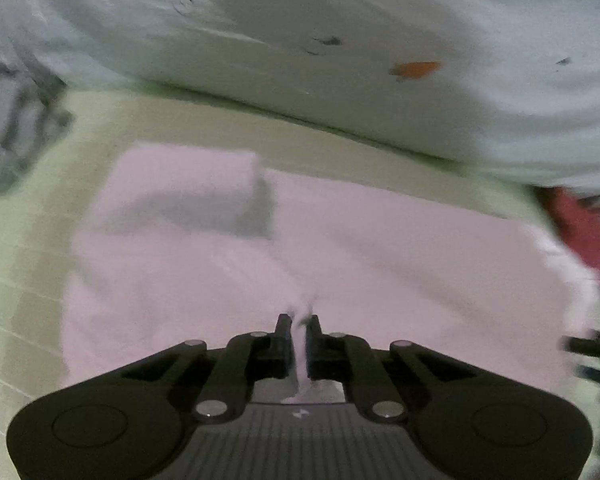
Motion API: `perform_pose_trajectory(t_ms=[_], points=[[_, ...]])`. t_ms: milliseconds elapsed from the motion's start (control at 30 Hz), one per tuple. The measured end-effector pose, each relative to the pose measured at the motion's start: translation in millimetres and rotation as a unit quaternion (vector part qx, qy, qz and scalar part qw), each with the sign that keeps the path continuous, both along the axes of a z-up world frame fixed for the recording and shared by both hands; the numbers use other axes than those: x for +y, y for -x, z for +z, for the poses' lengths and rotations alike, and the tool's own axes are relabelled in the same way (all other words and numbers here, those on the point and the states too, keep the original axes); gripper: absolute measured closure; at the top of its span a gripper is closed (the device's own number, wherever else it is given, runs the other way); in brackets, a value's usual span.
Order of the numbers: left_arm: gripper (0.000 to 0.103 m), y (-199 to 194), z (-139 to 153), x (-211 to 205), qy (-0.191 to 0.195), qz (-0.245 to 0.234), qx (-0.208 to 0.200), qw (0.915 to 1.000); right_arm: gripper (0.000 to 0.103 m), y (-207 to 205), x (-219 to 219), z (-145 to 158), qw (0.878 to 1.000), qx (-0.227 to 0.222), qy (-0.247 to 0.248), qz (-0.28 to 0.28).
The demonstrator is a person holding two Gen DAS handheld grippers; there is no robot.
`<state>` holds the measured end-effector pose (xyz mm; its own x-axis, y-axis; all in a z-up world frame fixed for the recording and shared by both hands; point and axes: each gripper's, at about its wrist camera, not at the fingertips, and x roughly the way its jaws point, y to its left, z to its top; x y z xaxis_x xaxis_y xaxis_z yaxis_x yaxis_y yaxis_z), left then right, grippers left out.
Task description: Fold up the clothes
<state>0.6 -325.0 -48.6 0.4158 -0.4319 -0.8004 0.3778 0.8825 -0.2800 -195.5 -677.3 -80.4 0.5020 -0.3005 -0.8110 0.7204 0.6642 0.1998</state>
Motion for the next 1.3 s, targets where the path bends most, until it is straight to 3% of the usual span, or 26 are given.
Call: perform_pose_trajectory(t_ms=[133, 233, 333, 433, 500, 567, 733, 833, 1033, 1100, 1233, 1300], points=[[0.095, -10, -50, 6, 0.011, 0.014, 0.112, 0.9936, 0.022, -5, -2, -4, 1.0, 0.006, -0.009, 0.001], [0.094, -14, -56, 18, 0.044, 0.036, 0.133, 0.9895, 0.022, -8, -1, -3, 1.0, 0.008, -0.004, 0.012], [0.088, -12, -53, 15, 0.037, 0.033, 0.13, 0.9903, 0.022, 0, -10, 1, 1.0, -0.009, -0.019, 0.004], [0.063, -9, -43, 5, 0.025, 0.011, 0.107, 0.9939, 0.021, 11, -24, 3, 0.998, -0.037, -0.049, -0.029], [0.036, -5, -33, -2, 0.014, -0.007, 0.076, 0.997, 0.018, 19, -33, 5, 0.995, -0.052, -0.061, -0.052], [0.02, -2, -21, -6, 0.005, -0.02, 0.038, 0.9991, 0.005, 28, -41, 10, 0.994, -0.062, -0.049, -0.081], [0.016, -7, -6, -10, 0.005, -0.002, -0.003, 1.0, 0.001, 32, -66, 15, 0.992, -0.056, 0.003, -0.116], [0.016, -13, 2, -10, 0.006, 0.016, -0.014, 0.9997, 0.001, 22, -87, -3, 0.992, -0.018, 0.002, -0.121], [0.016, -21, 25, -10, 0.005, 0.056, -0.033, 0.9979, 0.0, -1, -98, -32, 0.993, 0.014, -0.005, -0.115], [0.016, -22, 37, 1, 0.011, 0.072, -0.045, 0.9964, 0.0, -10, -101, -40, 0.993, 0.028, -0.004, -0.114], [0.013, -12, 54, 40, 0.031, 0.12, -0.063, 0.9903, 0.0, -31, -88, -38, 0.992, 0.072, 0.048, -0.09], [0.013, -9, 56, 63, 0.036, 0.143, -0.066, 0.9869, 0.012, -39, -80, -34, 0.991, 0.09, 0.079, -0.066]])
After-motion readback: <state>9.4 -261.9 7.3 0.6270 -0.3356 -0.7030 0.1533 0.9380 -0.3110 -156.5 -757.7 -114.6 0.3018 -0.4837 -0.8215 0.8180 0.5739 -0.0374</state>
